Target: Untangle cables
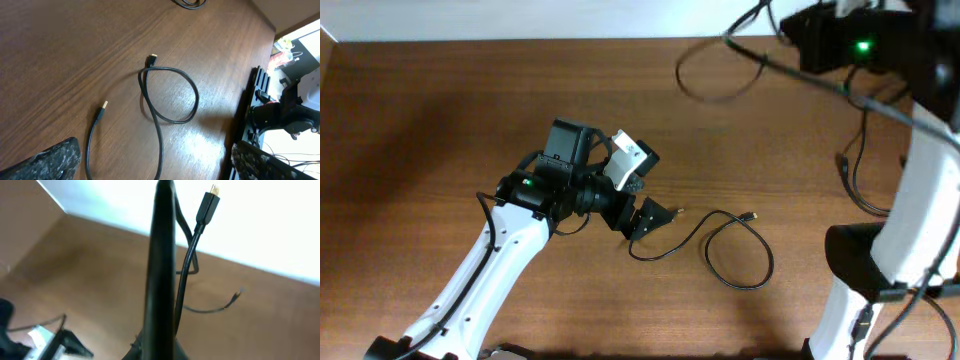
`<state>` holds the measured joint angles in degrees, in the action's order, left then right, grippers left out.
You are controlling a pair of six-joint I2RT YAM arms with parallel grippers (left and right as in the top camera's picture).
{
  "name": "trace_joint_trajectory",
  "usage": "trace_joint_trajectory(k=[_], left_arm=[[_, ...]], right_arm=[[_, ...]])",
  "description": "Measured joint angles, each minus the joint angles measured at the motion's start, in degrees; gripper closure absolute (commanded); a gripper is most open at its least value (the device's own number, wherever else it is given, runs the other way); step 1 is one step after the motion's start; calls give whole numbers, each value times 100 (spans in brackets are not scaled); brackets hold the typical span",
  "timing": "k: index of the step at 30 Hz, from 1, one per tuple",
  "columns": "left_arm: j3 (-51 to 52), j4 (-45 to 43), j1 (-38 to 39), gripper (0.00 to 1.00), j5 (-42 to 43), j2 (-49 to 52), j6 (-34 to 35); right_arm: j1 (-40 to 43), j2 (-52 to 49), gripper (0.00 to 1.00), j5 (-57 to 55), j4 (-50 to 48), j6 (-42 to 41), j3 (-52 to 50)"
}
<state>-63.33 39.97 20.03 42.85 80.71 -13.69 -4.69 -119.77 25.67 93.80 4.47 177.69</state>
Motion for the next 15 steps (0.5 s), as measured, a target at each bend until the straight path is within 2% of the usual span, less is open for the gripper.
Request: trace_joint_trajectory(k=[2,6,12,15], left_arm=[[0,2,0,1,0,0,0],[0,0,0,1,0,0,0],[0,0,0,1,0,0,0],[0,4,0,1,0,0,0]], right_arm=[[13,208,96,-275,-332,-20,208],[485,205,96,-1093,-387,-24,129],[1390,-17,96,-1237,-474,-111,118],[1698,-518,96,-1279,-715,-151,114]])
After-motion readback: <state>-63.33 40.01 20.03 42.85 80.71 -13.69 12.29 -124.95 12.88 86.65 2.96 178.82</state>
